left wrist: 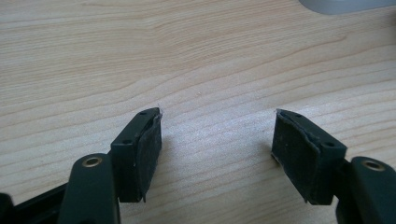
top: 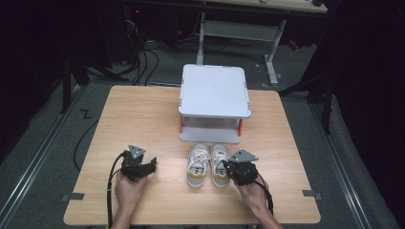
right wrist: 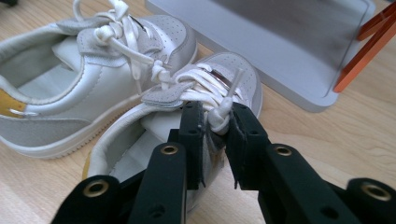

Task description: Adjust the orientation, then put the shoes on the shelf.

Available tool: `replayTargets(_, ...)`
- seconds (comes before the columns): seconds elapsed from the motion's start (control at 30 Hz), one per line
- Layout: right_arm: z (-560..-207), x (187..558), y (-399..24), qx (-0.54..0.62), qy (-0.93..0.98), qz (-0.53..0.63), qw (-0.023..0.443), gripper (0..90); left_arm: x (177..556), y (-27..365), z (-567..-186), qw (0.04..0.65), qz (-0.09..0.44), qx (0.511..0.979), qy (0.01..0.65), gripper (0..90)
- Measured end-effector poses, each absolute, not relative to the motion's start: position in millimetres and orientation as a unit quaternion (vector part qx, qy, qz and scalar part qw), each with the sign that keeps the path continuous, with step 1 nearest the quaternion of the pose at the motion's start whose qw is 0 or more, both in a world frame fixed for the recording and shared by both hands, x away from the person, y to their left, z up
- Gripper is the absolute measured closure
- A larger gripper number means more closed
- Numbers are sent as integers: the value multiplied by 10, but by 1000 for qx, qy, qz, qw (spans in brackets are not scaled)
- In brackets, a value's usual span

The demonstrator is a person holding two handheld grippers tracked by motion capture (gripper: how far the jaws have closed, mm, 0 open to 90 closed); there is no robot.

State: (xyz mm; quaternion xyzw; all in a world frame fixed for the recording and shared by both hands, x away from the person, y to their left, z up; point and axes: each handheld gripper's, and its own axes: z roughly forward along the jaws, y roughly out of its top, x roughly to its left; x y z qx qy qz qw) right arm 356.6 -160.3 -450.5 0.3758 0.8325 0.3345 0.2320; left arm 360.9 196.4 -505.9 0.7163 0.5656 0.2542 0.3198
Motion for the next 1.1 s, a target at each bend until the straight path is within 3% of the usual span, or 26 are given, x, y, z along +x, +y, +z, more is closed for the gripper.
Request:
replayTargets(0.17, -4516, 3605, -1654, 388, 827, 361, 186, 561, 3610, 1969, -5061, 320, 255, 711, 572, 333)
replayTargets(0.33, -4506, 3587, -1821, 399, 807, 404, 163, 466, 3615, 1958, -5060, 315, 258, 708, 577, 311)
replayTargets(0.63, -4631, 3545, -2396, 417, 770, 454, 167, 459, 3608, 1947, -5060, 317, 255, 711, 574, 295)
replayTargets(0.87, -4878, 3690, -2842, 494, 747, 385, 221, 479, 3587, 1940, -5059, 317, 256, 711, 573, 301)
replayTargets(1.1, -5004, 3823, -3061, 533, 742, 332, 235, 473, 3561, 1908, -5030, 322, 251, 713, 571, 310)
